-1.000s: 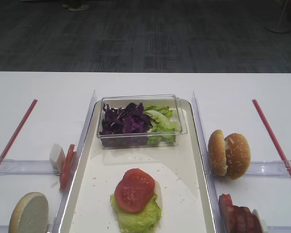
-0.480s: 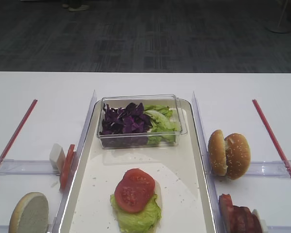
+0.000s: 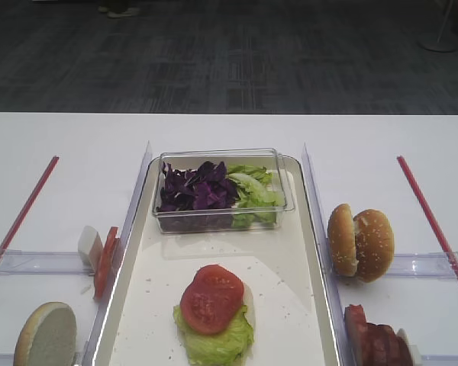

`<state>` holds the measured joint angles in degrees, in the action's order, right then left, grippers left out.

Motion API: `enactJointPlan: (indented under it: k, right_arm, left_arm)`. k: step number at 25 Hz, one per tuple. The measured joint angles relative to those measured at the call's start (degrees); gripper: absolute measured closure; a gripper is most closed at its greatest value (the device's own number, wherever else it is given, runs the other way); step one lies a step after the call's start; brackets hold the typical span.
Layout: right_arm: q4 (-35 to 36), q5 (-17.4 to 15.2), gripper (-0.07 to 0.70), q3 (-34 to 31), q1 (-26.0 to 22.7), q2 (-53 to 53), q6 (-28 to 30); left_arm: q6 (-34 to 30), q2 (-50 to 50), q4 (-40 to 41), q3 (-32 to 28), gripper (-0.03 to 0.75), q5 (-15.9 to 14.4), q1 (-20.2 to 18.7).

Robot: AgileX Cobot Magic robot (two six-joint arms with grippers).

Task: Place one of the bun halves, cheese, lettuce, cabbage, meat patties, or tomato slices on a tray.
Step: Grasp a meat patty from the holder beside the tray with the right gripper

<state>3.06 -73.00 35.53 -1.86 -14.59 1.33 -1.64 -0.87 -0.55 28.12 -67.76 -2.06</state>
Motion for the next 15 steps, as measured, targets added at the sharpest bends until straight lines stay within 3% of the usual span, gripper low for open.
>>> enactJointPlan:
  k: [15]
  right_arm:
    - [3.81, 0.35, 0.061, 7.98, 0.00, -22.31, 0.14]
  left_arm:
    - [0.00, 0.00, 0.00, 0.00, 0.422, 0.00, 0.00]
